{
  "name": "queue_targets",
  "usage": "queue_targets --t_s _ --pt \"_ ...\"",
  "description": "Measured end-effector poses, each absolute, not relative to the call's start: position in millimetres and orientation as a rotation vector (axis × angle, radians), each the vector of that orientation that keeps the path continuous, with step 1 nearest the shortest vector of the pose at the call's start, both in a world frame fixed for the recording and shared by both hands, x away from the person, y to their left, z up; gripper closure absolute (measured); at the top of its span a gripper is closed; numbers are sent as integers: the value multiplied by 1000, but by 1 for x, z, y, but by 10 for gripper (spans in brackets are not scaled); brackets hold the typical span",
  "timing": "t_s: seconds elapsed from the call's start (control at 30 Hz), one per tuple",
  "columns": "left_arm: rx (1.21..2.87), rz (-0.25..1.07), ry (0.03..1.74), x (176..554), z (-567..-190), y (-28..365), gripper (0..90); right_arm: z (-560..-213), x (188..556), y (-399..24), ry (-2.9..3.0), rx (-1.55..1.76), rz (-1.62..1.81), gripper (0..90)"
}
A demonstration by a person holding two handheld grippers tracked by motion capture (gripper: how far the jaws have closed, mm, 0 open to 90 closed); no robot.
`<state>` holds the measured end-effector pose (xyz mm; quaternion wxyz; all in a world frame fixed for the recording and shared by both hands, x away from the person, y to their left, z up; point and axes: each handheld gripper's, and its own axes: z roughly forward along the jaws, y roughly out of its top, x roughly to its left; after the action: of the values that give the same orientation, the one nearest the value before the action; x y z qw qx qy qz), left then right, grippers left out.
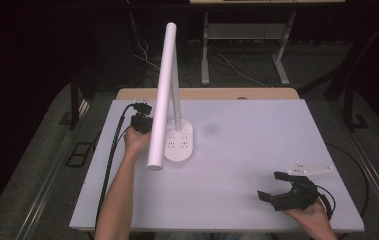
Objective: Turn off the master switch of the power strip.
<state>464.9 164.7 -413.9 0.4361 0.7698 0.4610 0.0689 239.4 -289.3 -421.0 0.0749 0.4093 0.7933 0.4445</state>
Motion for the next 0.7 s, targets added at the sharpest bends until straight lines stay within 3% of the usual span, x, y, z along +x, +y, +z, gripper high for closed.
queue_targets --t_s 0.7 --pt "1954 129 1133 466 -426 158 899 -421 240 -289 2383 1225 1329 4"
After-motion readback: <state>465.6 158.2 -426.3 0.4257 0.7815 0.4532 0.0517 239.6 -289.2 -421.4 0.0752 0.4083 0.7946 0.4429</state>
